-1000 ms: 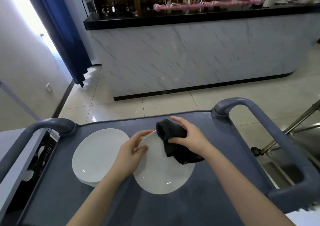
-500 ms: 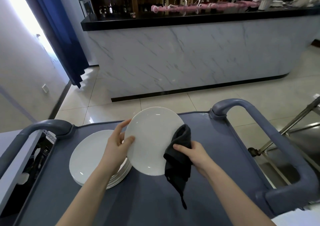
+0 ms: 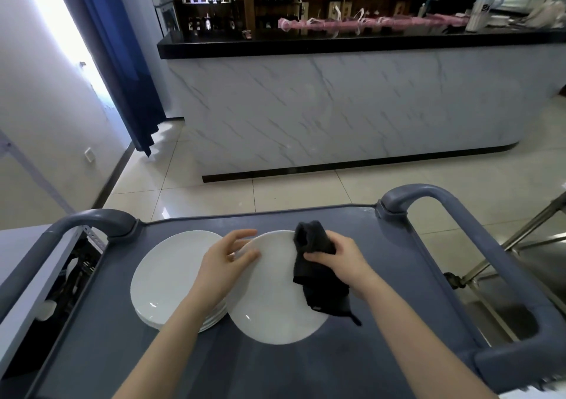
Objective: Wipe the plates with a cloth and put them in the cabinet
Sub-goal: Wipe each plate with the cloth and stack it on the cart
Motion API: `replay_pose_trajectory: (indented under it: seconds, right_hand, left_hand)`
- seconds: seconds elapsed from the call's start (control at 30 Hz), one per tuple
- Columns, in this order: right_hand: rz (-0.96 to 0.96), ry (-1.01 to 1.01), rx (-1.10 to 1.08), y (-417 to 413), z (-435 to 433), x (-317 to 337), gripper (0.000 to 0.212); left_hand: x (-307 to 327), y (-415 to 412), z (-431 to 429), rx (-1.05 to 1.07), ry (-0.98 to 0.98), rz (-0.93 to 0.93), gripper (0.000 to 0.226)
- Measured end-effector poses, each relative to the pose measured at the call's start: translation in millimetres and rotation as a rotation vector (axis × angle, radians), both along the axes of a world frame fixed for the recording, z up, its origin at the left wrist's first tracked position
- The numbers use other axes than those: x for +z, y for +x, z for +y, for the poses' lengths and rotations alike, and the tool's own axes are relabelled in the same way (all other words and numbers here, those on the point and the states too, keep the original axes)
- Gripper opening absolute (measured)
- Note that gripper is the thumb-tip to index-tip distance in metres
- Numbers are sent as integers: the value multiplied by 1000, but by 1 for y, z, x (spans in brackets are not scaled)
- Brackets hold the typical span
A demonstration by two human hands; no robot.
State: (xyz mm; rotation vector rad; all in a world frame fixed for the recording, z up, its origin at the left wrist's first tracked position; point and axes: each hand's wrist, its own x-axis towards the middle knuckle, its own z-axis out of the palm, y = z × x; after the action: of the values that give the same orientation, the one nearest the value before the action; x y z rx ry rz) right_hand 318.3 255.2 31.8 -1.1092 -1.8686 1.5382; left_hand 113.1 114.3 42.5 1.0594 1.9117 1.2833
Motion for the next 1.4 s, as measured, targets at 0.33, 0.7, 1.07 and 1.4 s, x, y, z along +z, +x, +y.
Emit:
replay_pose_trajectory:
  seconds: [0.33,0.7,1.07,1.4]
  right_hand:
    - [416,-612,-433,18,-24,-43,20]
    - [-218,35,196,15,11,13,27]
    - [-86,90,137,3,3,7,22]
    - [354,-594,-370,20,-44,-50,27]
  left_hand:
    - [-24,17,-19,35,61,-238,58]
    - [15,1,-4,-267,-53,270,68]
    - [-3,24,-11,-197,14,137,54]
    - [-19,28,-20,178,149,-314,56]
